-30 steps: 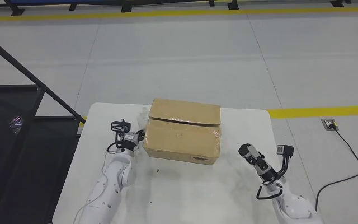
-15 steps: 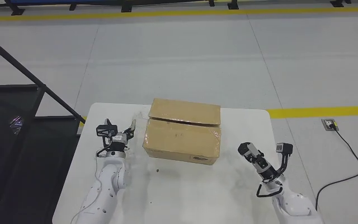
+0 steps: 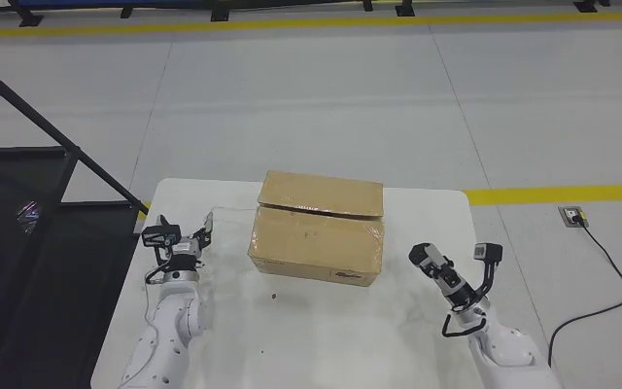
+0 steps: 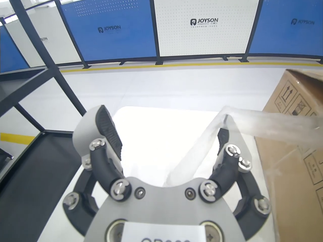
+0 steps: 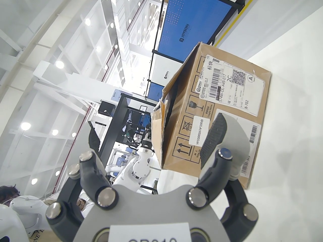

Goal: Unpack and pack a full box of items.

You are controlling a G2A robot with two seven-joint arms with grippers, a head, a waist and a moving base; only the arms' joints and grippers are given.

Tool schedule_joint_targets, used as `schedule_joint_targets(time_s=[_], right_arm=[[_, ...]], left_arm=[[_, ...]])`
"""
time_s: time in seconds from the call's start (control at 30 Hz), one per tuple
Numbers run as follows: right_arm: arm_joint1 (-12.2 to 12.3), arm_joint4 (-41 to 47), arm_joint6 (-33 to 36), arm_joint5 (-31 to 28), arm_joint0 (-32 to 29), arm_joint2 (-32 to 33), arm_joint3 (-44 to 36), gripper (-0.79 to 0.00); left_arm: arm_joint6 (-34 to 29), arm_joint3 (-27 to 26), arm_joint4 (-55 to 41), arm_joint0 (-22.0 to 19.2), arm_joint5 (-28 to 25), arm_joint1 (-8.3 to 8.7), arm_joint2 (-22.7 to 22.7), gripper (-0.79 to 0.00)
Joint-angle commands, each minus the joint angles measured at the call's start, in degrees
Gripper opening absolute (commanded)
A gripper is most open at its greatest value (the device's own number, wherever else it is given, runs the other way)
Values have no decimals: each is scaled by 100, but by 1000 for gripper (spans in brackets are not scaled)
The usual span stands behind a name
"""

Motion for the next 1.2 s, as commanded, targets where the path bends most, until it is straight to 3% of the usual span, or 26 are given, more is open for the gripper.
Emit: schedule_joint_targets(time_s=[0.0, 0.3, 0.73, 0.8, 0.9, 1.17], right_arm=[[2, 20, 5, -14, 19, -11, 31, 0], [8, 74, 22, -71, 95, -77, 163, 0], [30, 48, -4, -121, 48, -114, 148, 0], [43, -141, 89, 90, 49, -155, 147, 0], [48, -728, -311, 887, 83, -172, 43, 0], [48, -728, -311, 887, 83, -172, 43, 0]], left_arm=[[-64, 55, 76, 14, -53, 13, -22, 0], [-182, 296, 332, 0, -255, 23, 52, 0], [-319, -118, 665, 360, -518, 15, 283, 0], [-346, -181, 666, 385, -548, -1, 358, 0], [-376, -274, 722, 411, -557, -22, 468, 0], [-414, -526, 817, 451, -516, -89, 754, 0]])
